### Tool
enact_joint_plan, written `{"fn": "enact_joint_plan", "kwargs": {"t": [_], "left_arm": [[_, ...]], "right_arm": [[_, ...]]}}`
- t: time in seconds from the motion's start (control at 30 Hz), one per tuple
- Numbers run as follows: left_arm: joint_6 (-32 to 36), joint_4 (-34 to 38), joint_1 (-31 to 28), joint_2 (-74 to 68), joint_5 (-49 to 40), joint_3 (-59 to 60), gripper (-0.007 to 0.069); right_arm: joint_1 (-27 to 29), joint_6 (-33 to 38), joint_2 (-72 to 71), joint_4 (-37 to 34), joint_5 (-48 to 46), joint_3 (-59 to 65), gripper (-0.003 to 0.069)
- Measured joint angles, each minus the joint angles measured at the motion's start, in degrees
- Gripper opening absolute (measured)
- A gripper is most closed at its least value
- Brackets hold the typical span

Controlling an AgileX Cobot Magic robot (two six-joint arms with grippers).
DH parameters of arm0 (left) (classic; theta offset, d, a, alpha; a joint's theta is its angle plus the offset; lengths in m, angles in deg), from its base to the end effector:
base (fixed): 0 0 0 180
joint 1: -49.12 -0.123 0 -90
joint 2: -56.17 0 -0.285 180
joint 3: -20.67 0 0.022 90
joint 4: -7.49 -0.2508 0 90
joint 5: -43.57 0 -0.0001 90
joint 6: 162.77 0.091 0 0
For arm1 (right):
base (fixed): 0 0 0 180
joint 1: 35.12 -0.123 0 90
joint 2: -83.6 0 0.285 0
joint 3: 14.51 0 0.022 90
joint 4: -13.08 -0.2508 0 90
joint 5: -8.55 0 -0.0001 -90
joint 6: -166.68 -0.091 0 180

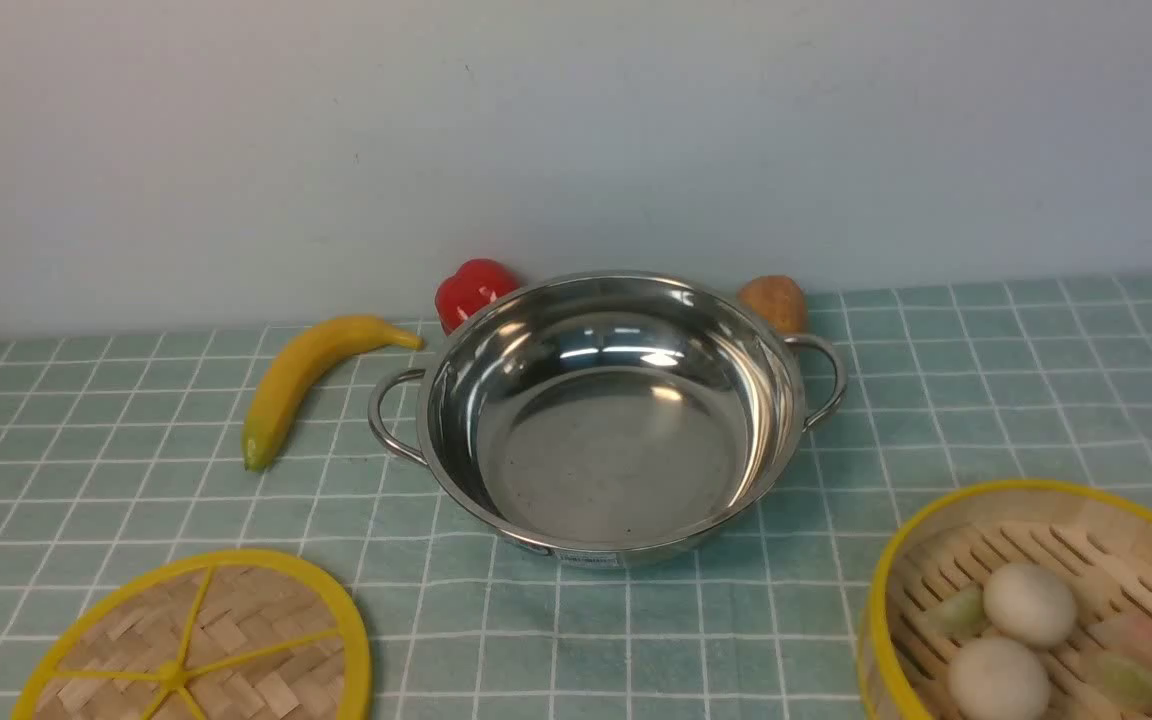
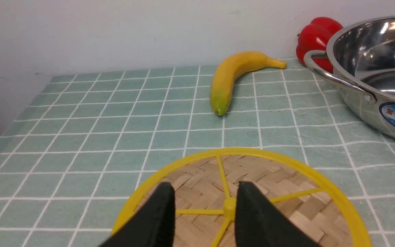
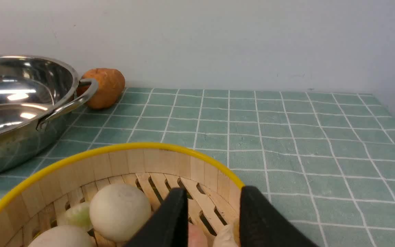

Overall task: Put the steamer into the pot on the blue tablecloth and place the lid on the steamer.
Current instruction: 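Reach for and grasp the rim of the bamboo steamer holding the buns with the right gripper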

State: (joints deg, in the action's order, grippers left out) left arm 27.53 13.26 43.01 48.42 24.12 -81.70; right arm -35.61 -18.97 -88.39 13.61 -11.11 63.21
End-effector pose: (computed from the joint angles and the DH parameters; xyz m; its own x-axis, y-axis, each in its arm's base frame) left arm 0.0538 0.0027 0.1803 -0.2583 0.0575 -0.9643 -0.0525 0.9959 0.0734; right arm 0.0540 0.0002 0.1791 -0.2648 0.0875 -0.9603 0.0183 0.9961 0.0857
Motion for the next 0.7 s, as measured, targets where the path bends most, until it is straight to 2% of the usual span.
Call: {"fn": "enact_joint_plan", "kwargs": {"t": [0.7], "left_arm": [[0.0, 0.0, 0.0, 0.0, 0.0, 0.0, 0.0243]], "right_arm": [[0.0, -0.2, 0.0, 0.4, 1.9, 0.0, 0.0240]]}}
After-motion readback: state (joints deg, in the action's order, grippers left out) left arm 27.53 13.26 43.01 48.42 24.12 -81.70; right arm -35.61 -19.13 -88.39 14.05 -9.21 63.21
